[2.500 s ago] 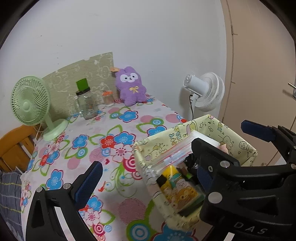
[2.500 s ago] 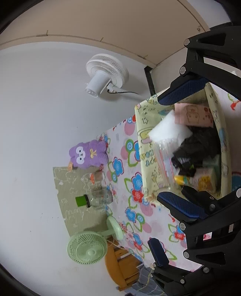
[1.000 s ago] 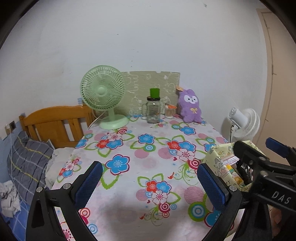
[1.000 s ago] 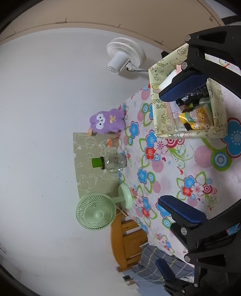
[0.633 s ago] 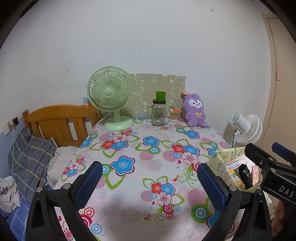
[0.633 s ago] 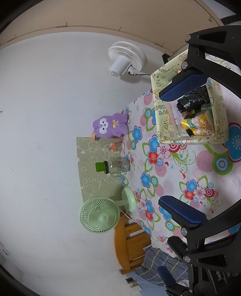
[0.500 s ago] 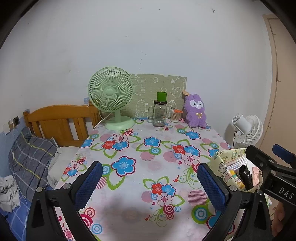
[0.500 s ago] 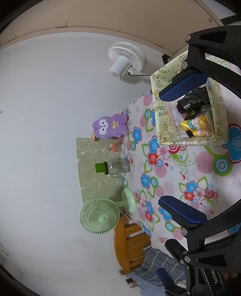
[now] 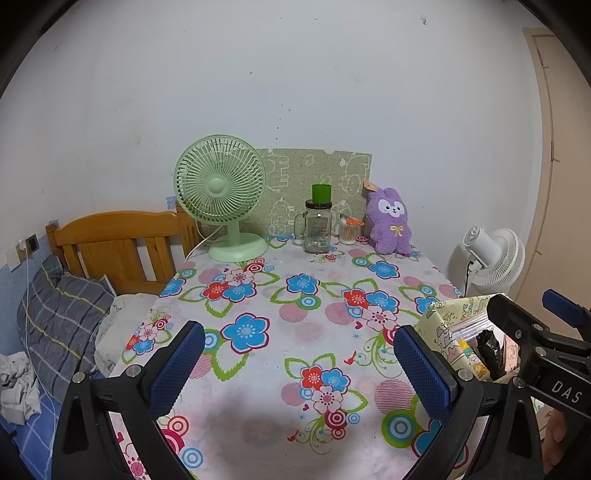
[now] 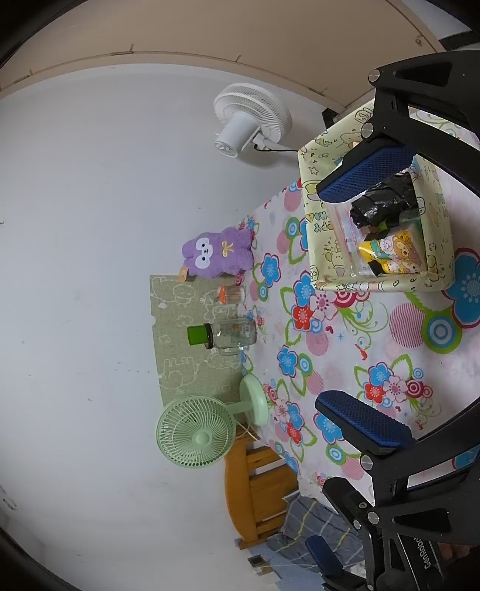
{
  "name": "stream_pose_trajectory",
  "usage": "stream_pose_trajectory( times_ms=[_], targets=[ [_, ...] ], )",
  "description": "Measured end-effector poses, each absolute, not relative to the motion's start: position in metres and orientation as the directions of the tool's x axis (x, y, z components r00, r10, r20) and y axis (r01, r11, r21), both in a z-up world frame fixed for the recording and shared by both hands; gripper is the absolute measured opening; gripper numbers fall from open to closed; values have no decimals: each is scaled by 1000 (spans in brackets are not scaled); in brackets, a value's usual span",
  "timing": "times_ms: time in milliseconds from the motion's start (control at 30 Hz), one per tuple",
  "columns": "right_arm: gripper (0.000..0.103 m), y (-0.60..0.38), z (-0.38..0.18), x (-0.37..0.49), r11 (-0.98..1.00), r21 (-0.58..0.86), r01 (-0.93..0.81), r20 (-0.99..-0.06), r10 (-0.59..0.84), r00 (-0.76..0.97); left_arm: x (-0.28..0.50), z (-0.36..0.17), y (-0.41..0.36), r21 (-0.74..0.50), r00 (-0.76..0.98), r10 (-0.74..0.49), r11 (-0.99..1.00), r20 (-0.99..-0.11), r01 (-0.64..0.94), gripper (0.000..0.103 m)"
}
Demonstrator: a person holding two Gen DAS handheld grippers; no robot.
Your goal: Organize soft objects
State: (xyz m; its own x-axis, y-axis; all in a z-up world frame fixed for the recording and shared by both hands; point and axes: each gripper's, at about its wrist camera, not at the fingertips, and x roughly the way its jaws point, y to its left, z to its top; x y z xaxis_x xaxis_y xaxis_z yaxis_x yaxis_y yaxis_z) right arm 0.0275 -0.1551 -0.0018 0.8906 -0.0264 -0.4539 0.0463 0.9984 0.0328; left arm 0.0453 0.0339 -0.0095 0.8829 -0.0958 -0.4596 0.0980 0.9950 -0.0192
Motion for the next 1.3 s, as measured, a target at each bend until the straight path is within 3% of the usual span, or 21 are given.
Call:
stream_pose_trajectory(
  times_ms=[1300],
  targets=[
    [103, -155, -5, 27, 998, 34, 44, -459, -23, 888, 46, -7, 32, -21, 886, -94, 995, -454, 95, 103]
  ],
)
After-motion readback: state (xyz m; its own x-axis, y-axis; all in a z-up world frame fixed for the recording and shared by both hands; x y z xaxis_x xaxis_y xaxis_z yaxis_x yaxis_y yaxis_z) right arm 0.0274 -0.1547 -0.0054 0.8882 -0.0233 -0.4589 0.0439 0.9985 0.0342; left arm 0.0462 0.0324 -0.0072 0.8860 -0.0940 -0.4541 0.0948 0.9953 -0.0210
